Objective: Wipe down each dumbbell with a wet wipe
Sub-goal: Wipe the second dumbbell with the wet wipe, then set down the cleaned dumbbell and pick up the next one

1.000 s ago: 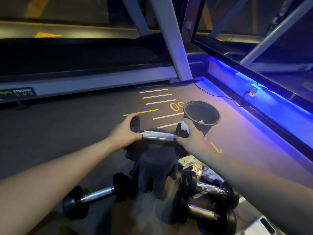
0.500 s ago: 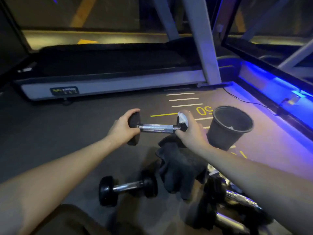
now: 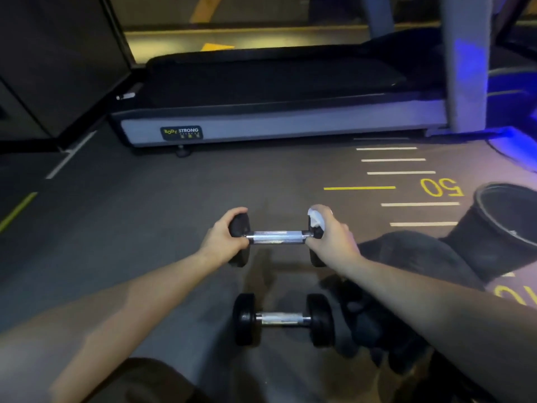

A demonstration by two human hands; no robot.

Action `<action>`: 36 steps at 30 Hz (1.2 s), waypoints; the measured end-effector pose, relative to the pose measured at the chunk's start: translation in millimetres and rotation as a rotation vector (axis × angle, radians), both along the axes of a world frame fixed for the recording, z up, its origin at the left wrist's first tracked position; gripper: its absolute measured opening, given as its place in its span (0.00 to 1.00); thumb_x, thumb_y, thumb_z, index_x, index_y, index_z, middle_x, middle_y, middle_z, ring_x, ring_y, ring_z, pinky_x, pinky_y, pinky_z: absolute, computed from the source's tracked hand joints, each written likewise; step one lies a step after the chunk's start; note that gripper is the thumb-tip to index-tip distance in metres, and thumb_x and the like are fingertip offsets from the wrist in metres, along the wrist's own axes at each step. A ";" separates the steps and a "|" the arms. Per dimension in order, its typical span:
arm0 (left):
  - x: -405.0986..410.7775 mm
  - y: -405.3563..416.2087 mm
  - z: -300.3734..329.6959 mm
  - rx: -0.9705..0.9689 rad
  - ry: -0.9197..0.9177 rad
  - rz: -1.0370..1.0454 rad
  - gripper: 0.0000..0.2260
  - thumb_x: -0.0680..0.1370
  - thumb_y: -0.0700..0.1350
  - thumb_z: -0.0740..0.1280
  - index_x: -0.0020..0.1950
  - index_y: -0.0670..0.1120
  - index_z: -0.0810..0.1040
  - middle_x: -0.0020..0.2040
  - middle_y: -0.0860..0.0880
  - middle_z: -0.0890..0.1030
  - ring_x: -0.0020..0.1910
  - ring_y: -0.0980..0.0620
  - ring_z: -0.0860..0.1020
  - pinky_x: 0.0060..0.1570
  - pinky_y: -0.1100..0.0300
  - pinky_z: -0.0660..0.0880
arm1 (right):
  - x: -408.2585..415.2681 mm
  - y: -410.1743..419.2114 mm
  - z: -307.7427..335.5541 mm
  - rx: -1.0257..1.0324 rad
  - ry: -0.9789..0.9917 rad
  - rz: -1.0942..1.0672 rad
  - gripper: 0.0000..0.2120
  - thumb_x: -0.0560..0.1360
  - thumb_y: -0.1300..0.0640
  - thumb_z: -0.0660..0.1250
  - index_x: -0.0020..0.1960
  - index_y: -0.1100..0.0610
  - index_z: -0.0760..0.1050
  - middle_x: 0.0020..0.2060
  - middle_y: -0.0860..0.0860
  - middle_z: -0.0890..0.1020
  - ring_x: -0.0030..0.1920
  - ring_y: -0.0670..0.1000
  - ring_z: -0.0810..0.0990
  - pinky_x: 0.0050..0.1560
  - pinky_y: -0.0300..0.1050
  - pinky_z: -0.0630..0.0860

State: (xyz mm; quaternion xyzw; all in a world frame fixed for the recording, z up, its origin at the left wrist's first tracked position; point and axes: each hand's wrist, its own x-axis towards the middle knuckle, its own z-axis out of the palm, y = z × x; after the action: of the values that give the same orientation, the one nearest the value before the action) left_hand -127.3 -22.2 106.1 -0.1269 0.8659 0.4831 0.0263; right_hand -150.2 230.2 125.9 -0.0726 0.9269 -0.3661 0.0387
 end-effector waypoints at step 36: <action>-33.9 38.7 14.1 -0.282 -0.086 -0.254 0.29 0.76 0.45 0.72 0.75 0.49 0.67 0.74 0.43 0.65 0.72 0.46 0.68 0.62 0.66 0.62 | 4.7 27.3 -9.4 -0.079 -0.107 -0.048 0.30 0.72 0.53 0.70 0.73 0.50 0.66 0.67 0.49 0.73 0.65 0.52 0.72 0.54 0.37 0.65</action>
State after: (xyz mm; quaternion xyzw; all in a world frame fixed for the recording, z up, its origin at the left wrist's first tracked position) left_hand -161.2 16.5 120.3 -0.0394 0.9322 0.3438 0.1060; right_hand -145.5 257.5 116.5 -0.0320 0.9099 -0.4064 0.0763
